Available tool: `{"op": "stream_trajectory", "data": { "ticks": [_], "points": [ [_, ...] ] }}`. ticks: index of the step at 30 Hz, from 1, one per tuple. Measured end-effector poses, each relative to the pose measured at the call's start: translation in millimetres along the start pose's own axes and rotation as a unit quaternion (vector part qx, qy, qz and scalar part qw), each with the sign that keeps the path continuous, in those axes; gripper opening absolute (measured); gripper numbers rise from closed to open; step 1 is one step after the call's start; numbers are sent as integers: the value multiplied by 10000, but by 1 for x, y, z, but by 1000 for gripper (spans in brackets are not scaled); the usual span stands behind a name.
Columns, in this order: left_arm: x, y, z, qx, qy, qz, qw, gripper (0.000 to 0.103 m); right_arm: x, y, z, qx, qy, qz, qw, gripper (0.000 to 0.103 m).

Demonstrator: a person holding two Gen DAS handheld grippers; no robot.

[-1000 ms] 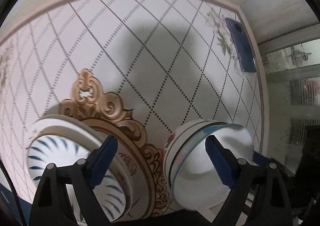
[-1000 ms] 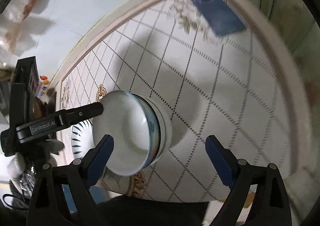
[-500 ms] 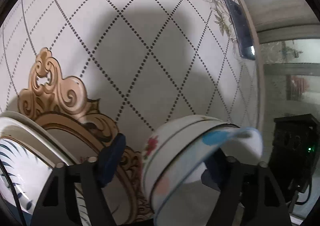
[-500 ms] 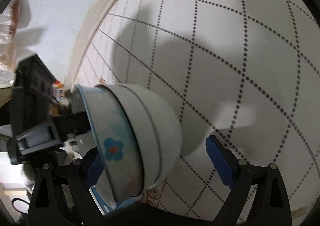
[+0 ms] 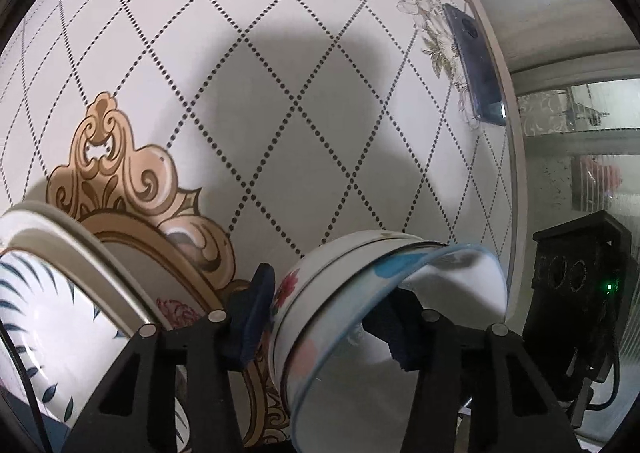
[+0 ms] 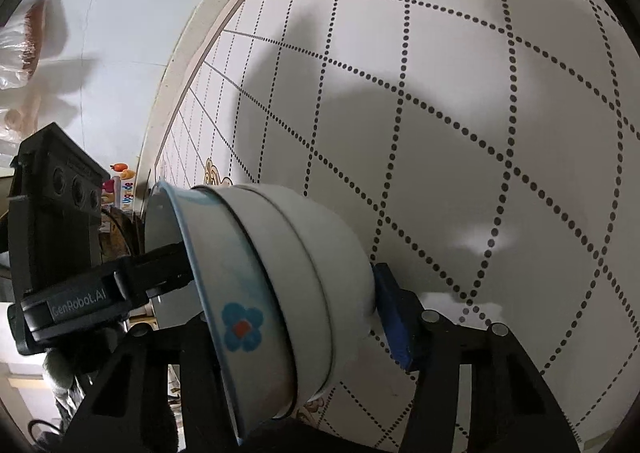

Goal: Organize plates and bowls
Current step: 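Carry the bowl stack with both tools and lower it onto the plate stack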

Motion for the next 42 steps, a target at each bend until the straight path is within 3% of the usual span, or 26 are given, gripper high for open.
{"op": "stream_trajectory", "data": {
  "ticks": [11, 22, 35, 42],
  "points": [
    [-13, 20, -7, -36, 139, 72, 9999, 48, -7, -1, -18, 39, -36, -138, 9999, 57],
    [-27, 78, -56, -90, 569, 330, 9978, 47, -15, -5, -82, 68, 345, -530, 9980, 57],
    [-55, 98, -163, -171, 1772, 631, 9820, 47, -24, -92, -162, 23, 1190, -1521, 9812, 57],
    [-62, 95, -192, -181, 1975, 682, 9778, 47, -27, -125, -175, -79, 1351, -1787, 9745, 57]
  ]
}}
Point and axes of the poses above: each gripper's, at about its wrist camera, not at the fingertips, and y roughly against the way its jaws point, z to its right, x to its top, the point moved 3 cm from there along -y, roughly the way its jaws point, and after that the axes turned 10 degrees about -z, right-handed, at the moved point
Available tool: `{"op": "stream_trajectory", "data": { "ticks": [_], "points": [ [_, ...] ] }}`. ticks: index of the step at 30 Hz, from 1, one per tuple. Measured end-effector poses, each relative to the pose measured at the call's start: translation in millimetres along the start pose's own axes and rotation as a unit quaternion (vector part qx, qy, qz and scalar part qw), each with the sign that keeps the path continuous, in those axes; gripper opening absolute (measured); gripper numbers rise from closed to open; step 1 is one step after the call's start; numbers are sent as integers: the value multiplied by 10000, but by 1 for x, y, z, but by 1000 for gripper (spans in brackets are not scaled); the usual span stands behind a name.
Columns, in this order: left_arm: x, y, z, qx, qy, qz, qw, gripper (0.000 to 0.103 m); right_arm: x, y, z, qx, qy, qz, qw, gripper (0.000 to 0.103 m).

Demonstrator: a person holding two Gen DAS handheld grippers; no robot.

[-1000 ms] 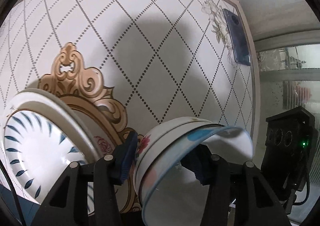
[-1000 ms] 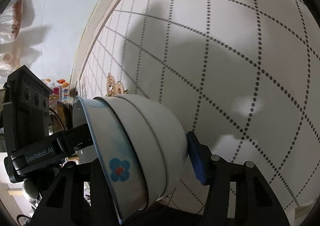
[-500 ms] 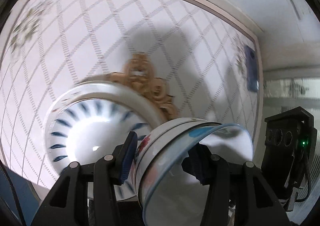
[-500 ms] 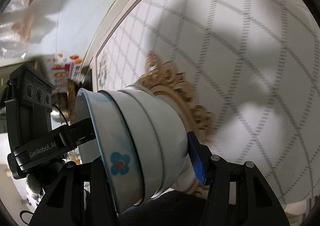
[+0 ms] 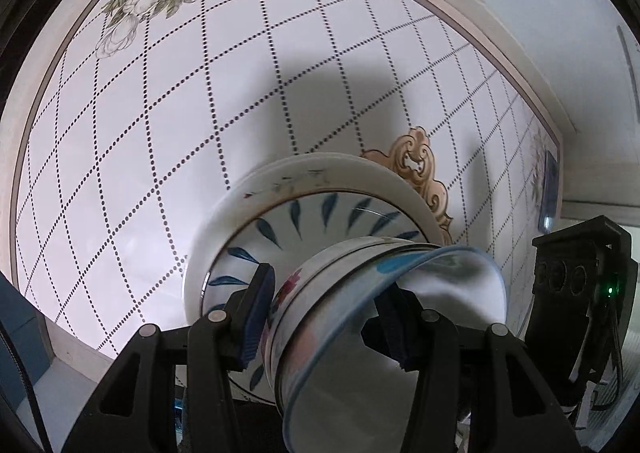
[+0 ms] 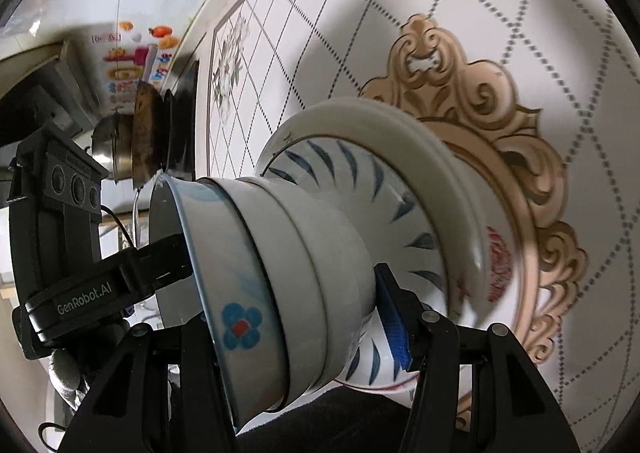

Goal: Organize plates and bowls
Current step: 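Carry the bowl stack with both tools and lower it onto the plate stack, then open both tools and pull them back from the bowl stack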

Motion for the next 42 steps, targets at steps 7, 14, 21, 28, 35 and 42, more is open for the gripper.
{"op": "stream_trajectory", "data": {
  "ticks": [7, 14, 21, 28, 35, 42],
  "points": [
    [6, -5, -2, -21, -2, 39, 10000, 47, 10, -10, -4, -163, 21, -2, 9999, 57],
    [10, -8, -4, -10, -8, 77, 10000, 48, 15, -9, -2, -266, 20, 50, 9996, 57],
    [10, -6, -7, 10, -47, 89, 9999, 48, 18, -6, -2, -344, 33, 92, 9994, 56],
    [4, 2, -8, 345, -49, 231, 9991, 47, 16, -4, -10, -641, 112, 101, 9978, 57],
    [-19, 32, -10, 833, -203, 680, 9940, 48, 3, 24, -31, -1329, 453, 440, 9891, 74],
    [-52, 72, -14, 1091, -547, 1343, 9834, 56, -35, 59, -71, -2222, 830, 1162, 9645, 92]
  ]
}}
Point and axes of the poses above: each gripper's, at about its wrist camera, not at the fingertips, and y roughly against the way its jaws point, z to its right, x to its top, the point moved 3 cm from there along -y, roughly the way its jaws point, and after that the axes turned 10 degrees about -z, right-handed, at the moved point
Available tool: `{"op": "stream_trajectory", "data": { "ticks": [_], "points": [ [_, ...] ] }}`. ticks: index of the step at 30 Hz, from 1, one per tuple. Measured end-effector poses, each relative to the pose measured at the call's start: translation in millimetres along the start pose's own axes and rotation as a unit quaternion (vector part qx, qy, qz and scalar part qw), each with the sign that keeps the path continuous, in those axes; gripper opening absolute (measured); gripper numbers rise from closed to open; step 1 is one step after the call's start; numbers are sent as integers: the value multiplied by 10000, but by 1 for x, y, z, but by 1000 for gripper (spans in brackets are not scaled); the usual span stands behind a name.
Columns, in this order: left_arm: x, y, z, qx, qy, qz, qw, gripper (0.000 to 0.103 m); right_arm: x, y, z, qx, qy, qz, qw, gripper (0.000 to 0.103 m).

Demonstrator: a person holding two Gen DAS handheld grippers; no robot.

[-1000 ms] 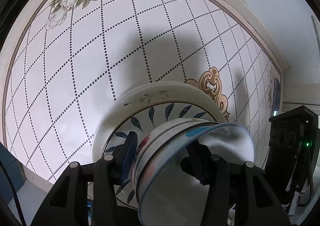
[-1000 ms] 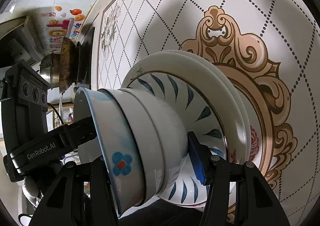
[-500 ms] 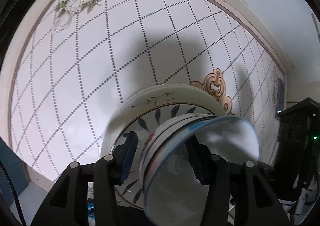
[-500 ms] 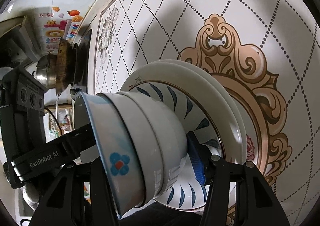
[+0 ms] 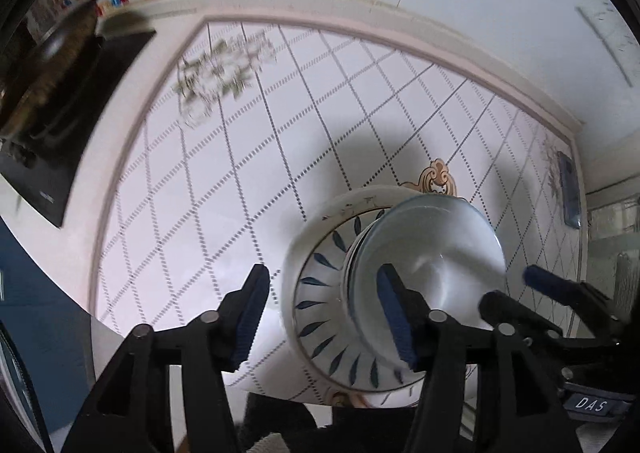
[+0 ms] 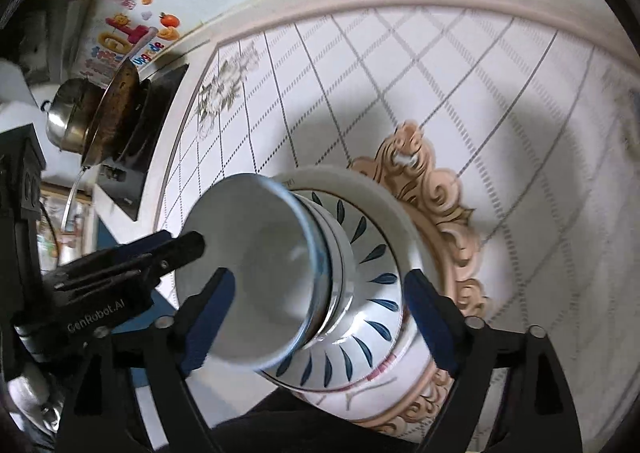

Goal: Organize plates and bowls
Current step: 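Open both tools and pull them back from the bowl stack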

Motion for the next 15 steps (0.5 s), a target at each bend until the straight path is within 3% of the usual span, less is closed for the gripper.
{"op": "stream_trajectory", "data": {
  "ticks": [3, 6, 8, 14, 15],
  "points": [
    [-13, 17, -5, 38, -187, 280, 9994, 81, -21, 23, -13, -385, -92, 375, 9985, 94],
    [-32, 37, -13, 144, -381, 547, 9977, 84, -50, 46, -27, -636, -324, 773, 9944, 96],
    [-47, 51, -18, 150, -514, 759, 9957, 95, -69, 59, -38, -745, -429, 1013, 9911, 97],
    [-93, 103, -30, 187, -915, 1533, 9838, 96, -131, 96, -78, -997, -647, 1760, 9772, 99],
    [-104, 113, -32, 166, -974, 1688, 9807, 101, -143, 104, -86, -1043, -681, 1905, 9737, 100]
  ]
}}
Point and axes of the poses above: each gripper's, at about its wrist camera, not at the fingertips, and y roughly against the way its jaws point, z to its right, x to its top, the point moved 3 cm from there along -y, roughly the way its jaws point, and after that the axes turned 10 degrees about -z, right-handed, at the moved point
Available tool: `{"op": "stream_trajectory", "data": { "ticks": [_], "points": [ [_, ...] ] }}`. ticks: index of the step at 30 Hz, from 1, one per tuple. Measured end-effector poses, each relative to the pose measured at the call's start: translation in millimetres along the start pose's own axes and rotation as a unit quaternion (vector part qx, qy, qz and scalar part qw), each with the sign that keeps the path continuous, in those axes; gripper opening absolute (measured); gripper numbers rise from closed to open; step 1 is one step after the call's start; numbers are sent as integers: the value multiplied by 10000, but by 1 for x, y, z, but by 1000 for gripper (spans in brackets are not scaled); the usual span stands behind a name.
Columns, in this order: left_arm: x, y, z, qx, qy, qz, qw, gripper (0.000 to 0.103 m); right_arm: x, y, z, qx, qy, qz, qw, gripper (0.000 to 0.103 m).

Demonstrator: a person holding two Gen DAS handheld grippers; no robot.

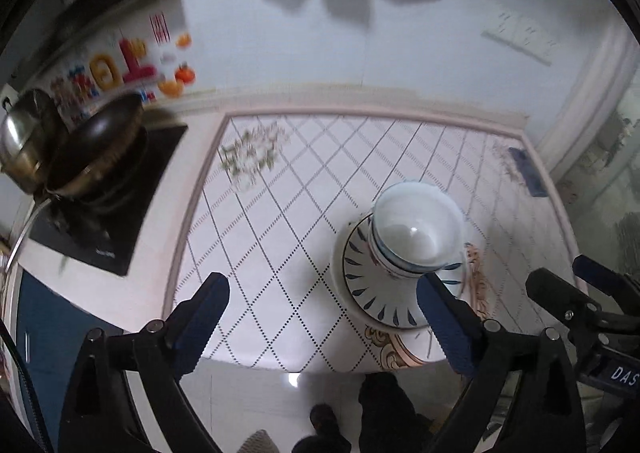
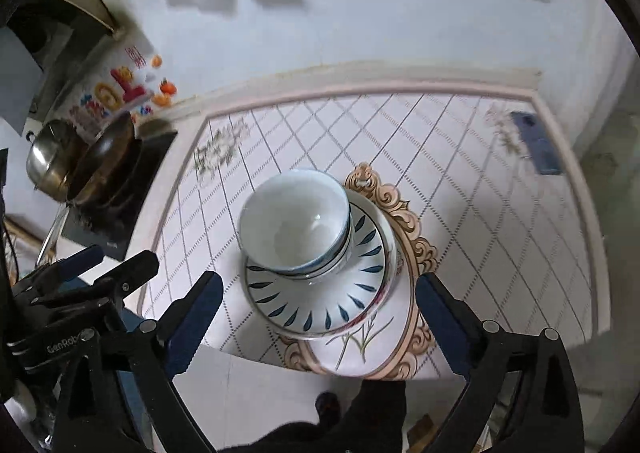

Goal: Organize plates and bowls

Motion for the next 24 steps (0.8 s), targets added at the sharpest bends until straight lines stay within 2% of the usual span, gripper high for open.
{"op": "stream_trajectory", "data": {
  "ticks": [5, 8, 13, 20, 24],
  "points": [
    [-24, 48, 0, -103, -209, 373, 9990, 103, -41, 61, -22, -207, -137, 620, 9978, 102],
    [-37, 70, -2, -233, -216, 487, 9983, 103, -65, 91, -34, -312, -175, 791, 9962, 102],
    [-59, 105, -9, -192, -138, 771, 9967, 103, -100, 132, -50, -402, -193, 1033, 9937, 103],
    [-86, 137, -17, -27, -59, 1097, 9939, 103, -135, 169, -61, -585, -139, 1313, 9895, 103],
    [-97, 146, -18, -23, -37, 1114, 9938, 103, -148, 185, -63, -651, -79, 1448, 9873, 103]
  ]
}}
Point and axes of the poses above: each gripper's, at about its wrist camera, not at the fingertips, and y roughly against the way its jaws point, z to its right, x to its top, the point moved 3 cm from there along -y, roughly the way its jaws point, and after that the axes turned 10 degrees about -z, right-handed, at the moved point
